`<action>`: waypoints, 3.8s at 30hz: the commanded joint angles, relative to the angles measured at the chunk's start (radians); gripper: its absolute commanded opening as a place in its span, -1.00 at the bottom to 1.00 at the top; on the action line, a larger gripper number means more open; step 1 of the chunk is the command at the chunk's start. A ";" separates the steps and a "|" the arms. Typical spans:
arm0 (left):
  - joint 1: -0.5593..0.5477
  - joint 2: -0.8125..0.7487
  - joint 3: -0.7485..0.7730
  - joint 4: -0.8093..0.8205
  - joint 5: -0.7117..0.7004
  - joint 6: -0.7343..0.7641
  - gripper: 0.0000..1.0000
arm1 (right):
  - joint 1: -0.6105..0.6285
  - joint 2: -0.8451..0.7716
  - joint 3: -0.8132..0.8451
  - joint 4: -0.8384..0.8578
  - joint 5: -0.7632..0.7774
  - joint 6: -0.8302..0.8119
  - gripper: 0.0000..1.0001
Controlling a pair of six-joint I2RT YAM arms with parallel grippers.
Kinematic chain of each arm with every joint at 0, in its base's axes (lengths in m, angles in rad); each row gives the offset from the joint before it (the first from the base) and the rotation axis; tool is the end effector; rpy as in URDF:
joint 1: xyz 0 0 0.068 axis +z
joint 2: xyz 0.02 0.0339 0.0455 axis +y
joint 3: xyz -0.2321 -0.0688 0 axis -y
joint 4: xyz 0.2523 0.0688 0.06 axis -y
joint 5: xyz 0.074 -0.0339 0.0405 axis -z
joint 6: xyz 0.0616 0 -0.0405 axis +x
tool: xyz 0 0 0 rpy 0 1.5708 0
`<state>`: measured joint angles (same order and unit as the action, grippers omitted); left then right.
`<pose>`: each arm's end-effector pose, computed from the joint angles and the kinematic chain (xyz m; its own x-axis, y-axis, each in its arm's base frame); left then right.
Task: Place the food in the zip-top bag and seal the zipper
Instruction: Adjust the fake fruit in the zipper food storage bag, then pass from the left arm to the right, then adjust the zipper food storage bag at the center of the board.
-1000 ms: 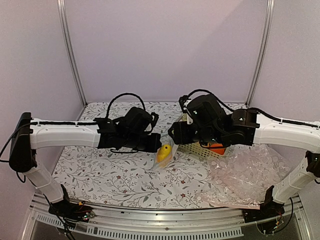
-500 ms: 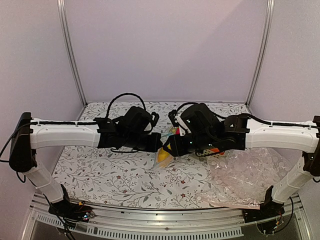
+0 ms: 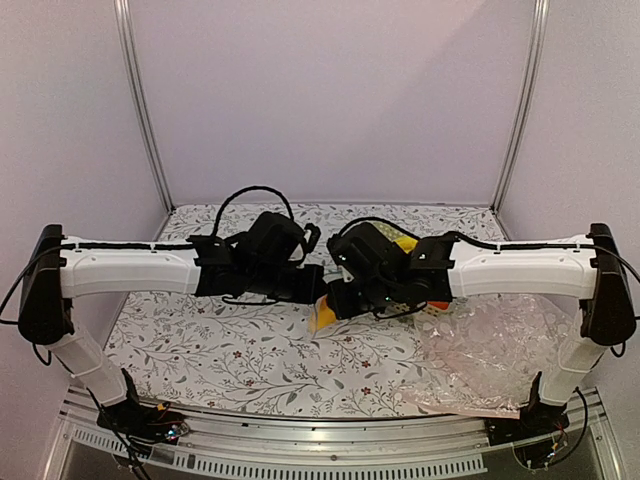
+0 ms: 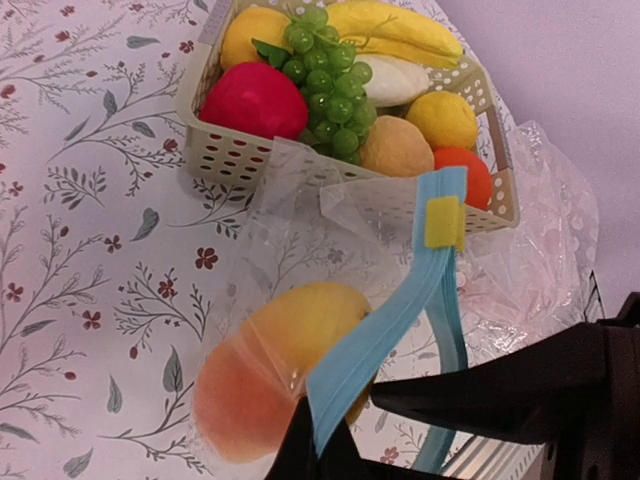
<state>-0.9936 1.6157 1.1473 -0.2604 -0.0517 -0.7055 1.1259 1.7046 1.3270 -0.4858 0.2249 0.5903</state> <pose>0.2121 -0.3198 0.1947 -0.8057 0.0506 -0.5902 0.3855 0.8013 -0.4575 0.1823 0.3504 0.2044 -0.7268 -0.2636 -0.6342 -0.4971 0.8391 0.2209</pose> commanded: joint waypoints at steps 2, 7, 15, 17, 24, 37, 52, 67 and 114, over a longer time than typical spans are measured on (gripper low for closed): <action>0.016 0.007 -0.010 0.037 0.029 0.001 -1.00 | 0.007 0.075 0.050 -0.041 0.084 0.012 -0.47; 0.016 0.007 -0.021 0.060 0.044 -0.003 -1.00 | 0.005 0.125 0.065 -0.025 0.116 0.015 -0.48; 0.021 -0.005 -0.031 0.017 0.005 -0.003 -1.00 | -0.009 0.113 0.043 0.018 0.106 0.027 -0.44; 0.030 -0.010 -0.035 -0.015 -0.023 0.002 -1.00 | -0.008 0.077 0.030 0.019 0.086 0.013 -0.40; 0.073 -0.046 -0.084 -0.031 -0.046 0.029 -1.00 | -0.009 -0.173 -0.065 0.001 0.041 0.003 -0.18; 0.107 -0.114 -0.123 0.021 0.133 0.134 -1.00 | -0.039 -0.267 -0.074 -0.068 0.061 0.041 0.34; 0.115 -0.147 -0.157 0.091 0.231 0.130 -1.00 | -0.051 -0.167 -0.015 0.023 -0.015 0.066 0.27; 0.111 -0.104 -0.150 0.086 0.165 0.039 -1.00 | -0.048 0.047 0.135 -0.101 0.024 0.112 0.03; 0.001 -0.052 -0.093 -0.021 -0.086 0.080 -0.36 | -0.073 0.015 0.018 0.067 -0.111 0.114 -1.00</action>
<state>-1.0004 1.5349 1.0351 -0.2413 -0.1432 -0.6518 1.0573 1.7542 1.3552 -0.4423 0.1207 0.7269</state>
